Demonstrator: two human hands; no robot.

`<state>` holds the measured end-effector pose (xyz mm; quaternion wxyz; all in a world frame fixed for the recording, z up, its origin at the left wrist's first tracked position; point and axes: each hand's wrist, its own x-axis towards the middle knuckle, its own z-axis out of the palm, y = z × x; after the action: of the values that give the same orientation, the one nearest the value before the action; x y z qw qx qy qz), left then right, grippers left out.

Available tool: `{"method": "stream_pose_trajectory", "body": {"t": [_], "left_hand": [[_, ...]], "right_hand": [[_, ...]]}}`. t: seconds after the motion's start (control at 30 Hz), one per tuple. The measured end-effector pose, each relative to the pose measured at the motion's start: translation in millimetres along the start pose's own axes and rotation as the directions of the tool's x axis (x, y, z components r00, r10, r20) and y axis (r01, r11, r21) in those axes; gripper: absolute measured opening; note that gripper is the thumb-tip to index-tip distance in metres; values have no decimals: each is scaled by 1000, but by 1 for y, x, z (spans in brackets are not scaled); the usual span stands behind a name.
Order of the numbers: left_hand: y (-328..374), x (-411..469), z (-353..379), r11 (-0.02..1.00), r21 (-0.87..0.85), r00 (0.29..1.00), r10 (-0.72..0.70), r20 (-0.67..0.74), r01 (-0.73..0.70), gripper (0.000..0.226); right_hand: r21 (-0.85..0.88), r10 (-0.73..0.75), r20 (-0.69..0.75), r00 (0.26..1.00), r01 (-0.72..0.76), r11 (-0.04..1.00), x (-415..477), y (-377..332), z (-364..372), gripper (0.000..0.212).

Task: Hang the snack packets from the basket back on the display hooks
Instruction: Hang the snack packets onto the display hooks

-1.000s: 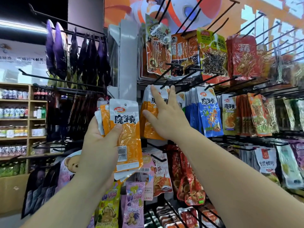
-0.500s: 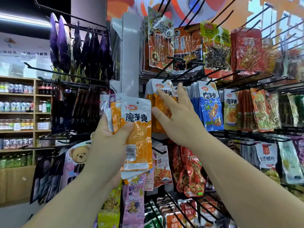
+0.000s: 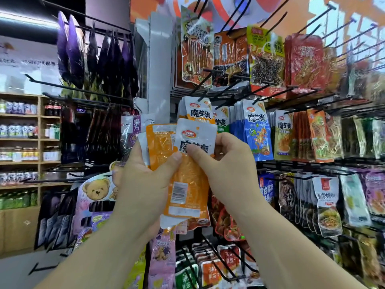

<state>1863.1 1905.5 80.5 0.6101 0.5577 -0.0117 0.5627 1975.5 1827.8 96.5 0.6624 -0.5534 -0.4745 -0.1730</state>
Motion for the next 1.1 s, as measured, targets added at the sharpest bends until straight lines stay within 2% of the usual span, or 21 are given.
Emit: {"method": "stream_pose_trajectory", "body": {"t": [0.13,0.27,0.37,0.43,0.53,0.6,0.7,0.87,1.0,1.1], "left_hand": [[2,5,3,999,38,999,22,35,-24,28],[0,17,1,990,133,999,47,8,-48,26],[0,24,0,993,117,999,35,-20,-32,25],[2,26,0,994,108,999,33,-19,-31,26],[4,30,-1,993,114,999,40,-10,-38,25],[5,31,-1,991,124,999,46,-7,-45,24],[7,32,0,990,127,998,58,2,-58,23],[9,32,-2,991,124,999,52,-7,-51,24],[8,33,-6,990,133,998,50,-25,-46,22],[8,34,-7,990,133,999,43,-28,-39,21]], "right_hand": [[-9,27,-75,997,-28,1000,9,7,-9,20],[208,156,-67,985,-139,968,26,8,-17,31],[401,184,1,983,-169,900,36,-3,-22,15],[445,189,36,981,-185,876,43,-12,-26,15],[366,196,20,980,-190,911,57,-20,-31,8],[246,239,41,970,-242,939,65,-23,-30,25],[183,267,77,961,-277,943,73,-27,-20,21],[55,122,-15,992,-121,991,91,-21,-7,5],[-128,-47,3,999,47,991,94,-18,-3,34],[-192,-75,-12,997,72,979,95,-17,0,42]]}}
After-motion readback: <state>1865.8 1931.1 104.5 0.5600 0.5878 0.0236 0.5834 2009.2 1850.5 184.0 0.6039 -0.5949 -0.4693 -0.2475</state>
